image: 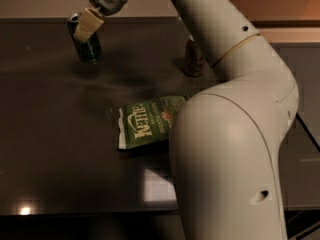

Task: Pick green can

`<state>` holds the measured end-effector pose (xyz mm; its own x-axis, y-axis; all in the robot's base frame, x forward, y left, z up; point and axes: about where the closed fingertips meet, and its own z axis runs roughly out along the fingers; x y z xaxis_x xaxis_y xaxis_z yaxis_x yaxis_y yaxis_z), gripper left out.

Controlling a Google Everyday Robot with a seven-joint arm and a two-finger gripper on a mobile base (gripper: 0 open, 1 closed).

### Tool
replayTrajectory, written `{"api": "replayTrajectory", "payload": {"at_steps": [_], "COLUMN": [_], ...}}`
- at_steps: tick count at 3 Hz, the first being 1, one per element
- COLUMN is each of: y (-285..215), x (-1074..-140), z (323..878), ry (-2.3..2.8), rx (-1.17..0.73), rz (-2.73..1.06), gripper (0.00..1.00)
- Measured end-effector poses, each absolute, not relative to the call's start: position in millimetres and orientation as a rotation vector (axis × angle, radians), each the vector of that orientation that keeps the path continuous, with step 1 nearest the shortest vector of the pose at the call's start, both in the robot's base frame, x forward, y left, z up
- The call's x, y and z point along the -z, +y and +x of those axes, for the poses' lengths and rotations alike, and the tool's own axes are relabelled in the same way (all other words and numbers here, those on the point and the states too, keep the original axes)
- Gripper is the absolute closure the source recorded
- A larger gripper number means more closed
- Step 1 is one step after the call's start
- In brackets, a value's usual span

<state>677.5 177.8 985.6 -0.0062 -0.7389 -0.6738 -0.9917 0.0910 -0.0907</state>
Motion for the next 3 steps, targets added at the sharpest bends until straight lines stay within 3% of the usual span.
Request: {"api": "replayTrajectory", "payload": {"at_steps": [3], "y": [151.1], "x": [-1027.0], "z": [628.7], "ry": [1.709], "rx": [-0.605], "rz": [-1.838], "gripper": [1.00]}}
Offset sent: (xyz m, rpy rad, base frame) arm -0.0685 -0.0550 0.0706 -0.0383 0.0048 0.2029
